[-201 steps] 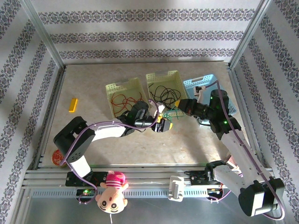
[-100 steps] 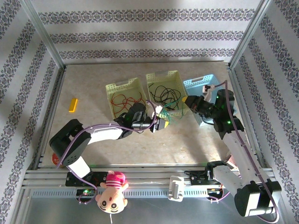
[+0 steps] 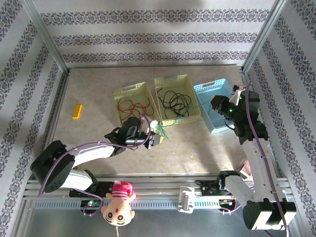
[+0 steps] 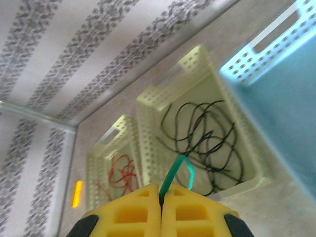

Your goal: Untangle the cables

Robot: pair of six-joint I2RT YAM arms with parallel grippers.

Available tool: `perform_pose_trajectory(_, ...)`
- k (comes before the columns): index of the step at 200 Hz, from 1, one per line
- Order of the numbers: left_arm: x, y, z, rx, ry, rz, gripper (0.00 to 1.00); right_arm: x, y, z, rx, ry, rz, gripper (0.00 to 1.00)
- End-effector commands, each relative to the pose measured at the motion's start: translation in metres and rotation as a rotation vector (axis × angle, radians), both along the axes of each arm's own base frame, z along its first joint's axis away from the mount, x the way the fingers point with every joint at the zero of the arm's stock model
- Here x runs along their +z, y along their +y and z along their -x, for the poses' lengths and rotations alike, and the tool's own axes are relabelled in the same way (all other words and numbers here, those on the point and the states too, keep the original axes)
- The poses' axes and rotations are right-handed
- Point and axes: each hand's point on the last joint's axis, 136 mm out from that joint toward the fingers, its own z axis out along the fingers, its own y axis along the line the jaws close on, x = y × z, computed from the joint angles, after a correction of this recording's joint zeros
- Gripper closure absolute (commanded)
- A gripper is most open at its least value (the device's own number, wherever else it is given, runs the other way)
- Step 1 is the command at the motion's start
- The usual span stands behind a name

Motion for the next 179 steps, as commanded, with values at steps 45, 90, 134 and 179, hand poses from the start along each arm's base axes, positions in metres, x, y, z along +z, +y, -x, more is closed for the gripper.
perform_pose_trajectory(45,0.032,0.065,-0.038,0.258,-0.067,0.039,1.00,0.003,-0.078,-0.013,-0.297,0.082,0.172,1.00)
perform_pose_trajectory(90,0.029,0.138,-0.060,0.571,-0.137,-0.165,1.00,0.005,-0.105,-0.021,-0.374,0.123,0.162,1.00)
perform_pose_trajectory(134,0.070,0.109,-0.066,0.464,-0.189,-0.040,1.00,-0.005,-0.113,-0.041,-0.384,0.125,0.135,1.00)
perform_pose_trajectory(179,0.086,0.085,-0.073,0.386,-0.214,-0.034,1.00,-0.029,-0.130,-0.062,-0.455,0.127,0.134,1.00)
